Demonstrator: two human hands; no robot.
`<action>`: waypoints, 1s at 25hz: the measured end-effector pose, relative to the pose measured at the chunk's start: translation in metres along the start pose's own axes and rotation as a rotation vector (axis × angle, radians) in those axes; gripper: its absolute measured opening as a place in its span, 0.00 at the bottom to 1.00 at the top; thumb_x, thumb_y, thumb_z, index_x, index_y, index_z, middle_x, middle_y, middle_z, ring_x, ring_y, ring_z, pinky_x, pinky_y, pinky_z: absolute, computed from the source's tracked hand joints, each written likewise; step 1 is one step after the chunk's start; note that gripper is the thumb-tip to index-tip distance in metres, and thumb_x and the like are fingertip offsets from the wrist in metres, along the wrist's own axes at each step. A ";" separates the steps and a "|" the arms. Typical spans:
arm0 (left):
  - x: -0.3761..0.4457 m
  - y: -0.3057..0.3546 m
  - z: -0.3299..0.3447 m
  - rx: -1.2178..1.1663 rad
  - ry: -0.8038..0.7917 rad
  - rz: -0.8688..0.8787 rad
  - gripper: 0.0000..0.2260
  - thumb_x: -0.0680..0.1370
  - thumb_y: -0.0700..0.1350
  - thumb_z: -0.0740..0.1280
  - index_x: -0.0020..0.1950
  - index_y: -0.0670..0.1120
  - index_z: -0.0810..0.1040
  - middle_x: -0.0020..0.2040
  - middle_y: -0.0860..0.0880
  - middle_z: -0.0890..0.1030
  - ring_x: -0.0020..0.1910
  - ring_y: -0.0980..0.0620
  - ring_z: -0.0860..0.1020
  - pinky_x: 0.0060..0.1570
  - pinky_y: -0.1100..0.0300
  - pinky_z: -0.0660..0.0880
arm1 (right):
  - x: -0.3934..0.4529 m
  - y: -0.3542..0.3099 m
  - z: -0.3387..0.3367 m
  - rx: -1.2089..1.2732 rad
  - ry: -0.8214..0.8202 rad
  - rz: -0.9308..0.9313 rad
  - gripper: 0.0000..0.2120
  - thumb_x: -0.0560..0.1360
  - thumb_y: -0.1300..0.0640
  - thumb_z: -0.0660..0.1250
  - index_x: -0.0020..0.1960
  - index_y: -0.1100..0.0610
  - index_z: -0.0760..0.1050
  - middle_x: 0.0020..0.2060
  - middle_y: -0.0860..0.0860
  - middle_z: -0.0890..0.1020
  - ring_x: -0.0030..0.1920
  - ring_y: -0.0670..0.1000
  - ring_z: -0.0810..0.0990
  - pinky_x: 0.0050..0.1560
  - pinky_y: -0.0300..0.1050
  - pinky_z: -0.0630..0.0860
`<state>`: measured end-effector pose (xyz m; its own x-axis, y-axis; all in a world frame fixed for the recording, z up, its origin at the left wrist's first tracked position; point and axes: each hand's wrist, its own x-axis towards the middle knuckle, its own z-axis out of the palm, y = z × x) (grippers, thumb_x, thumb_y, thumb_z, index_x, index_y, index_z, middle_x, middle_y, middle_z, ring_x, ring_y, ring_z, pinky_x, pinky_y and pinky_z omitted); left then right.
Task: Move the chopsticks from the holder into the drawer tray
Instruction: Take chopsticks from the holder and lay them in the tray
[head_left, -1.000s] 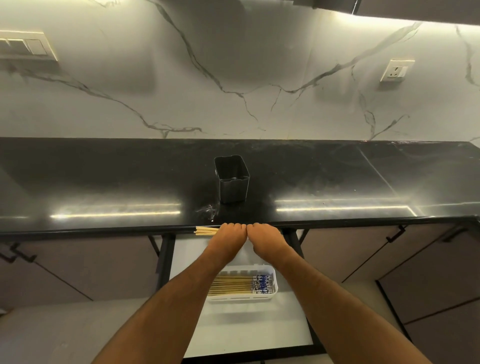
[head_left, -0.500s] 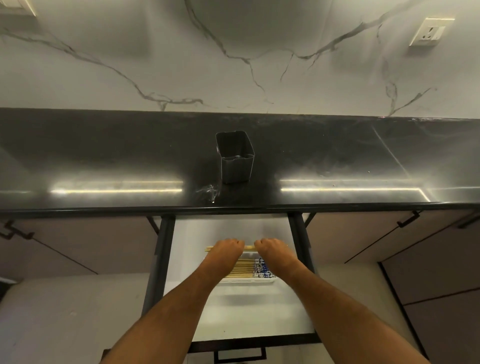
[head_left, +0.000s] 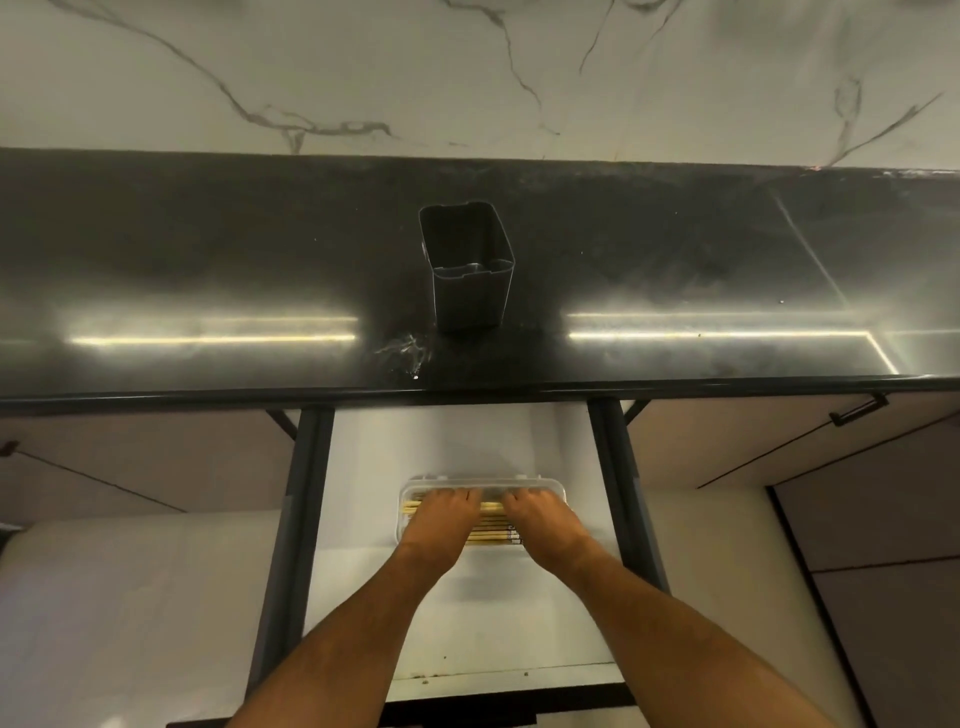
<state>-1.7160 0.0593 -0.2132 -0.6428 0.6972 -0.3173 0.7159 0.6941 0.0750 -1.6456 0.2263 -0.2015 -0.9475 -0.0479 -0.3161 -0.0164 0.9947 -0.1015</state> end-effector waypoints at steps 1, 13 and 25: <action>0.003 -0.001 0.004 -0.001 -0.017 -0.010 0.21 0.78 0.35 0.67 0.71 0.45 0.69 0.66 0.44 0.79 0.63 0.42 0.79 0.63 0.51 0.74 | 0.003 0.000 0.004 0.009 -0.016 0.003 0.15 0.80 0.63 0.67 0.65 0.59 0.76 0.61 0.57 0.82 0.59 0.57 0.83 0.63 0.51 0.79; 0.020 -0.007 0.027 -0.152 -0.070 -0.092 0.22 0.77 0.35 0.69 0.70 0.46 0.72 0.69 0.45 0.77 0.66 0.45 0.76 0.67 0.53 0.71 | 0.020 0.008 0.024 0.037 -0.062 0.030 0.11 0.79 0.61 0.69 0.60 0.57 0.81 0.57 0.55 0.85 0.55 0.56 0.84 0.61 0.51 0.80; 0.007 -0.008 0.031 -0.211 0.071 -0.148 0.21 0.79 0.38 0.68 0.72 0.47 0.73 0.71 0.46 0.76 0.69 0.47 0.74 0.70 0.54 0.71 | 0.011 0.013 0.035 0.109 0.027 0.105 0.14 0.80 0.53 0.69 0.64 0.56 0.81 0.58 0.53 0.84 0.56 0.53 0.83 0.63 0.47 0.80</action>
<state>-1.7183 0.0530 -0.2459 -0.7590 0.5911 -0.2730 0.5451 0.8062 0.2301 -1.6452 0.2351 -0.2394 -0.9505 0.0597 -0.3048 0.1165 0.9782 -0.1718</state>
